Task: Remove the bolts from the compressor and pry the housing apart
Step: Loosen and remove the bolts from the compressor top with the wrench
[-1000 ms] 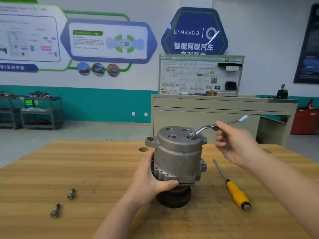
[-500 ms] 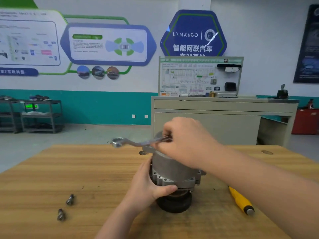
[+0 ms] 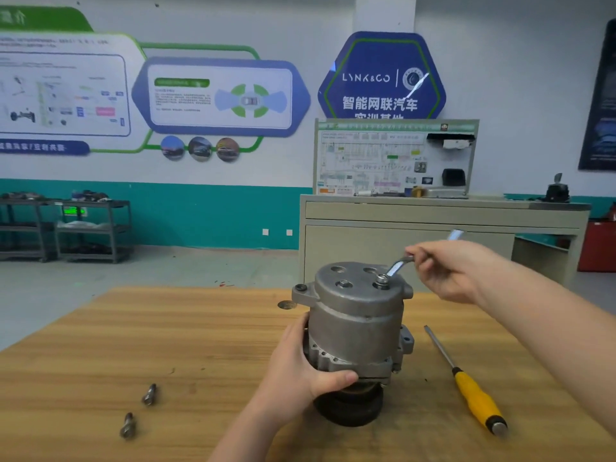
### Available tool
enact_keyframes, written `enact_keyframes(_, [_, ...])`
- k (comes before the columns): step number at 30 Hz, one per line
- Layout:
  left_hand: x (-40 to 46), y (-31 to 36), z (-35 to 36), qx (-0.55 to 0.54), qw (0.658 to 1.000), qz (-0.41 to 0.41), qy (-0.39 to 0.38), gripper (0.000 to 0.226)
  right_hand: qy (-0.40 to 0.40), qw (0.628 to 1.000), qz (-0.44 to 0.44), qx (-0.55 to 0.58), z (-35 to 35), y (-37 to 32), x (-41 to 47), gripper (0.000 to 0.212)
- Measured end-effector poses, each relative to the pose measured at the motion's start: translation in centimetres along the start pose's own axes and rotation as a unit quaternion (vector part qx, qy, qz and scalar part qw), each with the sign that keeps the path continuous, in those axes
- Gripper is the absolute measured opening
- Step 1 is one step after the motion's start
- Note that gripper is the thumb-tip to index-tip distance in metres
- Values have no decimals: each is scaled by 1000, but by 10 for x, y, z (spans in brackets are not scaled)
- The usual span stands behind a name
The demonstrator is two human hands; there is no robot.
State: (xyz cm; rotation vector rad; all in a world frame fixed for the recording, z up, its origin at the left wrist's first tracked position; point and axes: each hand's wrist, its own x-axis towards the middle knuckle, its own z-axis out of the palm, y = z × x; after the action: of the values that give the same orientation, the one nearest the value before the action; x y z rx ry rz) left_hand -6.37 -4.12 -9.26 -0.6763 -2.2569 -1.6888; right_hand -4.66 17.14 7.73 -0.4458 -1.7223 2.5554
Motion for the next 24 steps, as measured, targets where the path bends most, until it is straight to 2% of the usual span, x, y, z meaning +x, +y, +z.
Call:
enact_keyframes(2, [-1, -1, -1, 4, 1000, 10, 0, 99, -3, 989, 23, -145, 26, -9, 14, 23])
enact_keyframes(4, [-1, 0, -3, 13, 1000, 20, 1, 96, -2, 949, 4, -316, 56, -10, 14, 23])
enact_keyframes(6, [-1, 0, -3, 21, 999, 25, -2, 96, -4, 863, -98, -495, 83, -4, 2, 22])
enact_keyframes(8, [0, 0, -4, 22, 1000, 23, -4, 96, -37, 748, -226, -623, 98, 10, -22, 23])
enact_keyframes(10, [1, -2, -3, 17, 1000, 17, 0, 92, -62, 651, -326, -683, 94, 27, -45, 32])
enact_keyframes(12, [0, -4, -3, 12, 1000, 11, 6, 85, -53, 602, -417, -679, 72, 46, -66, 34])
enact_keyframes(13, [0, -4, -3, 15, 1000, 11, 7, 83, -53, 603, -453, -654, 57, 53, -74, 37])
enact_keyframes(14, [0, -4, -3, 17, 1000, 11, 6, 84, -62, 623, -478, -616, 40, 58, -82, 40])
enact_keyframes(16, [-1, -3, -3, 14, 1000, 9, 1, 92, -83, 698, -487, -519, 5, 62, -89, 47])
enact_keyframes(18, [-1, 0, -2, 19, 1000, 10, 2, 99, -62, 790, -462, -398, -27, 61, -83, 38])
enact_keyframes(19, [-2, 1, -2, 25, 1000, 11, 2, 102, -53, 845, -429, -316, -37, 60, -77, 33])
enact_keyframes(21, [-2, 3, -2, 32, 999, 13, 2, 105, -62, 950, -282, -116, -48, 54, -55, 29])
enact_keyframes(22, [-2, 3, -2, 33, 999, 16, 3, 104, -61, 977, -199, -36, -50, 48, -40, 24])
enact_keyframes(24, [-1, 3, -1, 35, 999, 21, 4, 101, -39, 996, -77, 15, -45, 31, -14, 21])
